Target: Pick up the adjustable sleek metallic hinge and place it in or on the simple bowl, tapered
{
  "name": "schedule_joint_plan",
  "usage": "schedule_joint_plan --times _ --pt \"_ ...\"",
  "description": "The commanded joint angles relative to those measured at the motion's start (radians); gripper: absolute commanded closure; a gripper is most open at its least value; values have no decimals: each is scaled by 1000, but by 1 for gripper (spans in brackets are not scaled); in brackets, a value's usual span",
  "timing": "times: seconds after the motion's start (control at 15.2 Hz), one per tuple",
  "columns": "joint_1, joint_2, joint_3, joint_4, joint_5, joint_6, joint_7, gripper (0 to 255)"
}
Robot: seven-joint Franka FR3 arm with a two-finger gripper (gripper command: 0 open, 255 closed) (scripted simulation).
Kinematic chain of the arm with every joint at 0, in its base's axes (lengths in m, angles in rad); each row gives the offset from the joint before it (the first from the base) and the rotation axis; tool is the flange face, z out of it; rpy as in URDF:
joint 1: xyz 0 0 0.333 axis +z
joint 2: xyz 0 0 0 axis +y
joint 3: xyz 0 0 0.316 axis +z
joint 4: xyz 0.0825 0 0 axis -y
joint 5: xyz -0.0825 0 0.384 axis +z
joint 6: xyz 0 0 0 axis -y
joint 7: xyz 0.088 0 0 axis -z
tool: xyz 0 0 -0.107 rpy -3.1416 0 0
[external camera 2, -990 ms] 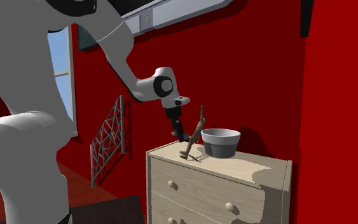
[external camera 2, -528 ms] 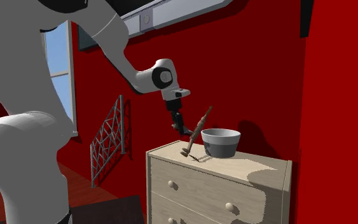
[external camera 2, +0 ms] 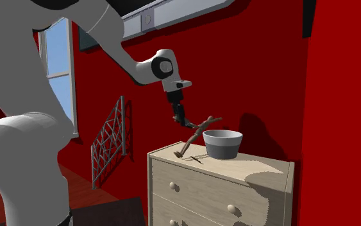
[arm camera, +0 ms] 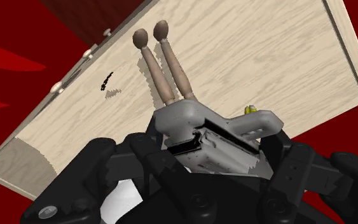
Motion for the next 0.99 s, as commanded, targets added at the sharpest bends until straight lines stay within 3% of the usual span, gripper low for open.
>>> schedule_joint_plan --times 0.0,0.33,0.92 --pt "1 -10 -7 19 8 -28 -10 255" --pt "4 -30 -17 58 20 -84 -24 255" --pt "-89 214 -71 265 -115 -79 -101 255"
